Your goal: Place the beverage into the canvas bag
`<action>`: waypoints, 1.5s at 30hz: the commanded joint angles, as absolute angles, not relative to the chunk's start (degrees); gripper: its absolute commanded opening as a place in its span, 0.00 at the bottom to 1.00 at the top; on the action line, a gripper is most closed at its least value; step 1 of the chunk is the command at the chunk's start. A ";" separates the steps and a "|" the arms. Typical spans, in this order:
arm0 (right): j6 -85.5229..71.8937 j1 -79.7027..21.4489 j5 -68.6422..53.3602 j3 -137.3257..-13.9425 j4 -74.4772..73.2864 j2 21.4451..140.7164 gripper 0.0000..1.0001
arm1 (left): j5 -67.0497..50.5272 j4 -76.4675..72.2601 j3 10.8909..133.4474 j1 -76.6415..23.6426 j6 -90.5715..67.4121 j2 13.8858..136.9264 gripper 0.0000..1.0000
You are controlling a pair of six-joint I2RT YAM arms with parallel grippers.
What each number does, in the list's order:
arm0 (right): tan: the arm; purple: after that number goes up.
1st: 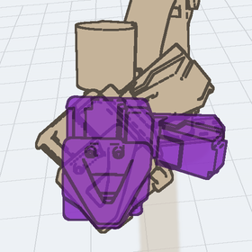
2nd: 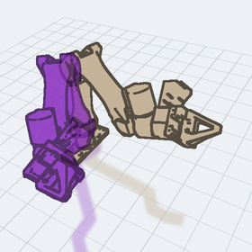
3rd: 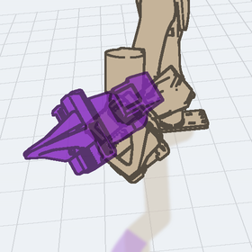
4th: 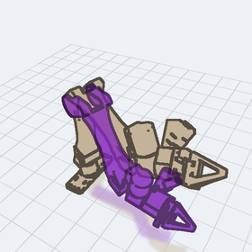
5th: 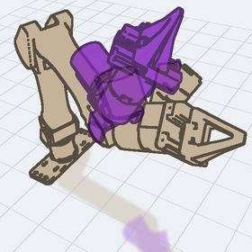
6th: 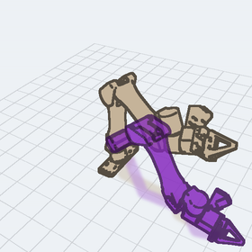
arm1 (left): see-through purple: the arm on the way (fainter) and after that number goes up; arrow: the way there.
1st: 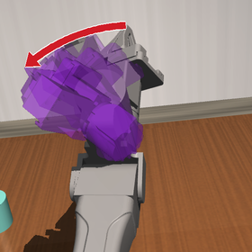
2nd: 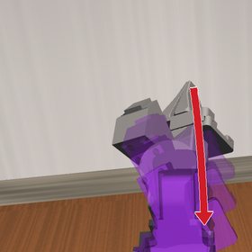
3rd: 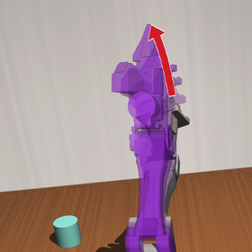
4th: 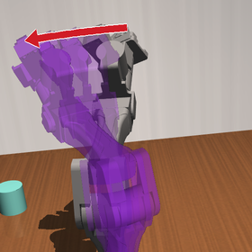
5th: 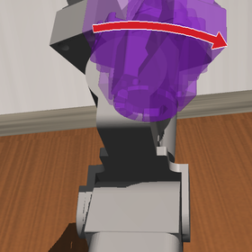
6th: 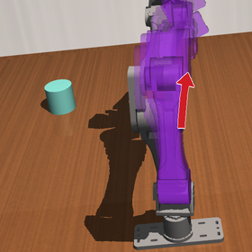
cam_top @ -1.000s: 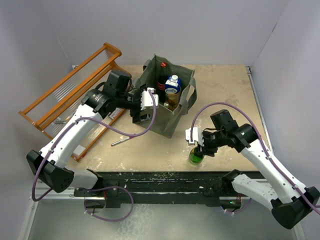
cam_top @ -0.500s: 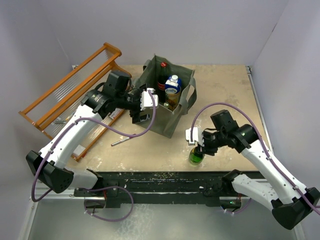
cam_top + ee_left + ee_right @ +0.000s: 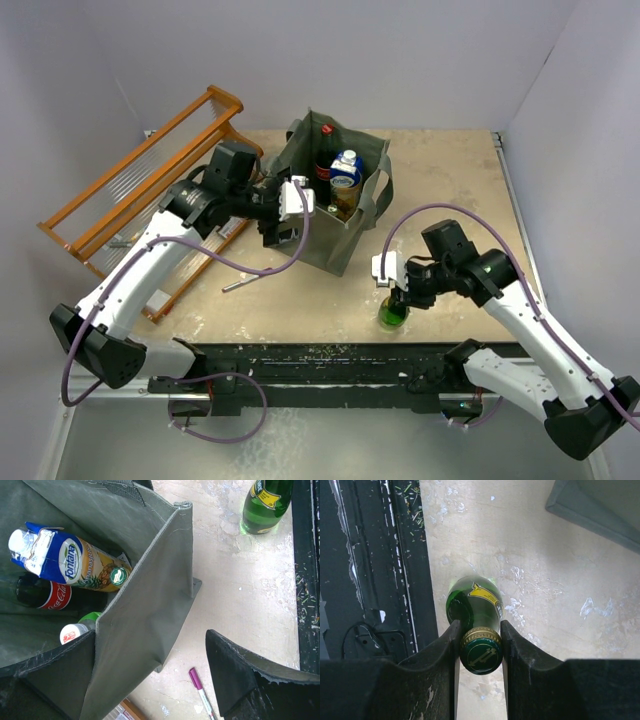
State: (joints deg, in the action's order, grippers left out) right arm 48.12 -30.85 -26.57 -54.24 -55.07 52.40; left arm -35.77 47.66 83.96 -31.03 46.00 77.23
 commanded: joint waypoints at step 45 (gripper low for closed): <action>17.00 -31.22 -18.04 -127.21 -46.39 78.62 0.00 | -42.19 44.41 92.54 -28.97 44.48 83.27 0.69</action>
